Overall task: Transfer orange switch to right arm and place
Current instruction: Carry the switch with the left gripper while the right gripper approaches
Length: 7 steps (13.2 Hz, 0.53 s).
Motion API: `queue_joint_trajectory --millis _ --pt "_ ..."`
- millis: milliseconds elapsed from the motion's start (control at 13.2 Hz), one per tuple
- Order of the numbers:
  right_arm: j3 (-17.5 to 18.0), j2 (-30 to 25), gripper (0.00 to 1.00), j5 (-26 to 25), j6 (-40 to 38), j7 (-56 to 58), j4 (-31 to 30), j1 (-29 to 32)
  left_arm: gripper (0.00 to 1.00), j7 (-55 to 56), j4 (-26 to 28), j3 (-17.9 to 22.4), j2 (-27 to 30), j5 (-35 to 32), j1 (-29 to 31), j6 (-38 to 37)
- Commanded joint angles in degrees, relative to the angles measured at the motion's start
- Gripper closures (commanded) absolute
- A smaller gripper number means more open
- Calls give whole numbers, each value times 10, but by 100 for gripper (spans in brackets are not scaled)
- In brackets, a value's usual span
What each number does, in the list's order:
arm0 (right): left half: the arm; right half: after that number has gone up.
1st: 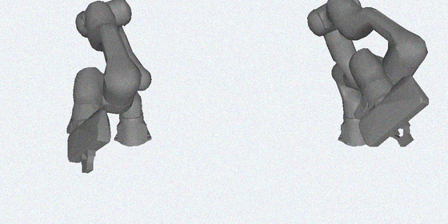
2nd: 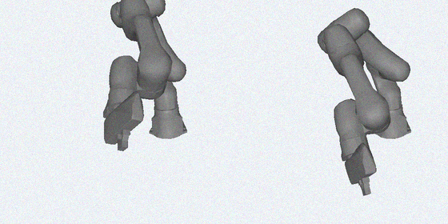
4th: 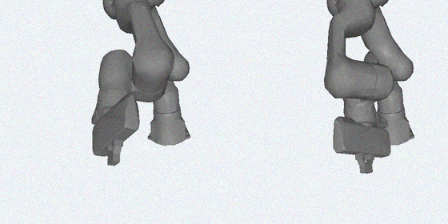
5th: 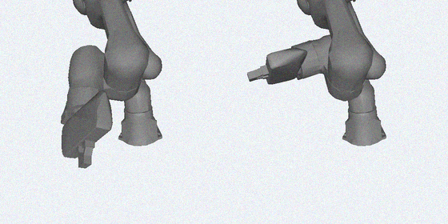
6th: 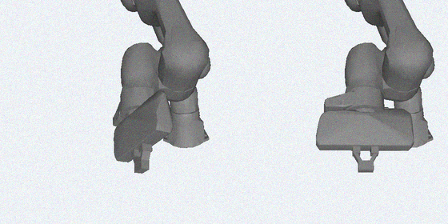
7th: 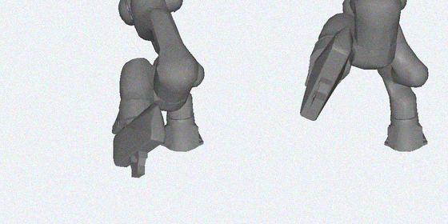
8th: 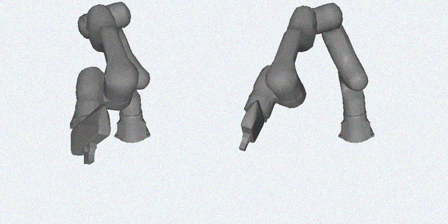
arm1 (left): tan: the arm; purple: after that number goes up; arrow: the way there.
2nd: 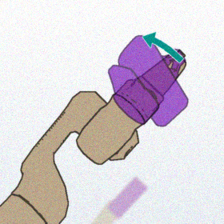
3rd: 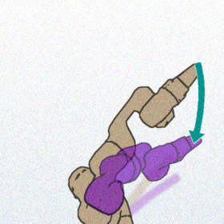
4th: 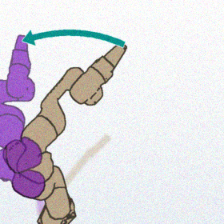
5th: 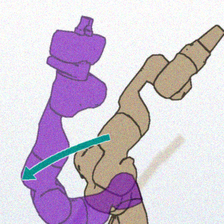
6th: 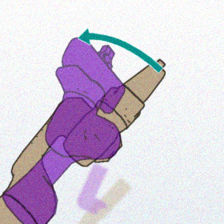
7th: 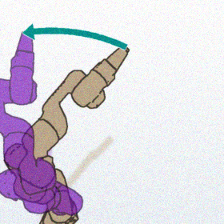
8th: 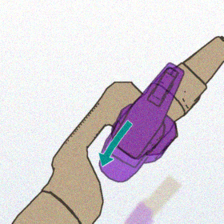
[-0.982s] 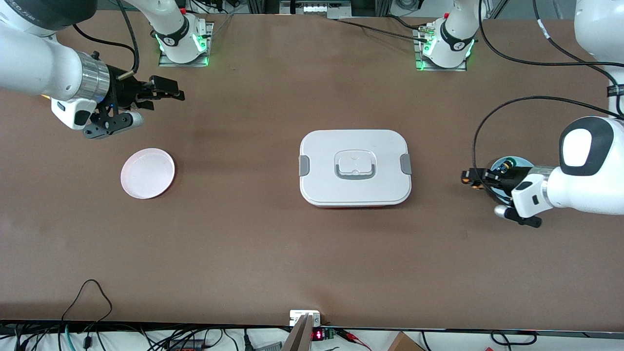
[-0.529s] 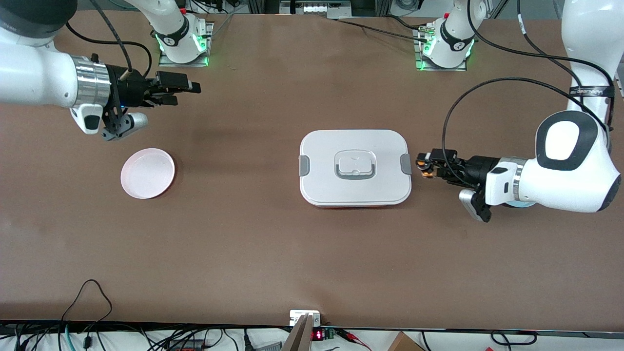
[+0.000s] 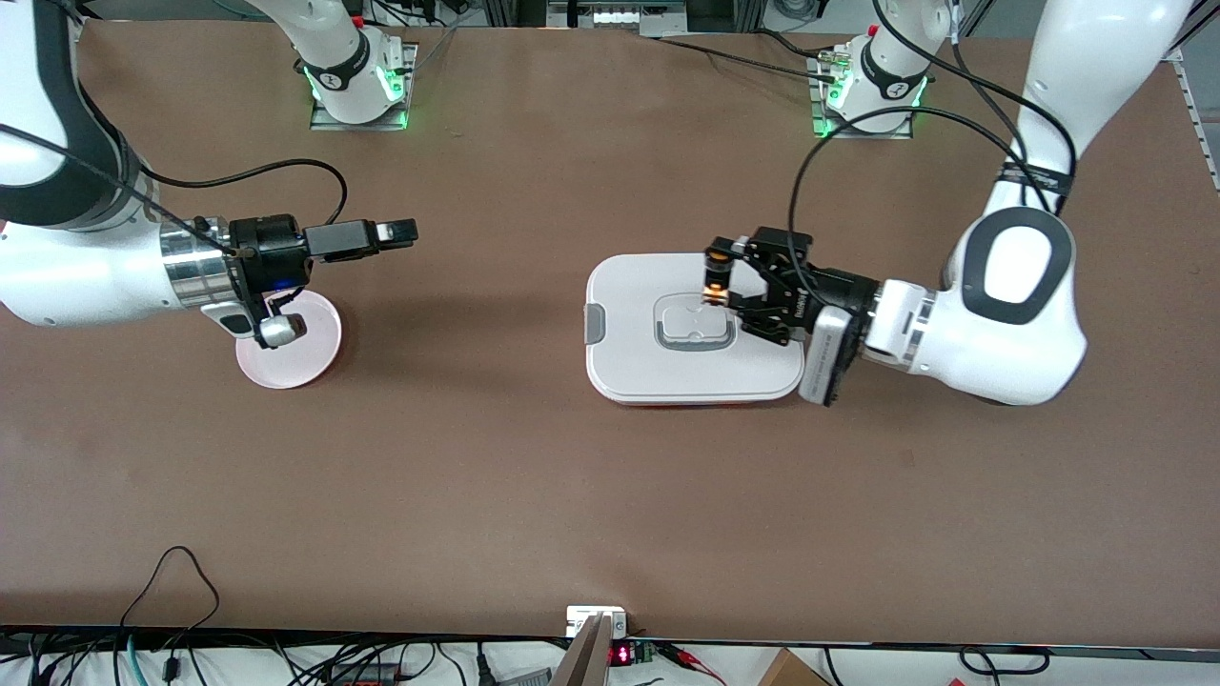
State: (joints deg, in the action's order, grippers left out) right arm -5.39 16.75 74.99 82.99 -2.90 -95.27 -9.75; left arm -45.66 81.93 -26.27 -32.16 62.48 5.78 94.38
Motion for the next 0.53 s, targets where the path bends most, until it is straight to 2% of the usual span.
queue_joint_trajectory --millis 0,227,453 --pt "2 -16 0 83 28 -49 -34 3 90 -75 1 2 -2 52 -52 88" --pt "6 -17 0 104 86 -116 -44 -19 87 -151 4 2 -4 145 -115 196" --pt "8 -19 0 157 96 -135 -87 -21 88 -199 4 2 -7 184 -143 222"
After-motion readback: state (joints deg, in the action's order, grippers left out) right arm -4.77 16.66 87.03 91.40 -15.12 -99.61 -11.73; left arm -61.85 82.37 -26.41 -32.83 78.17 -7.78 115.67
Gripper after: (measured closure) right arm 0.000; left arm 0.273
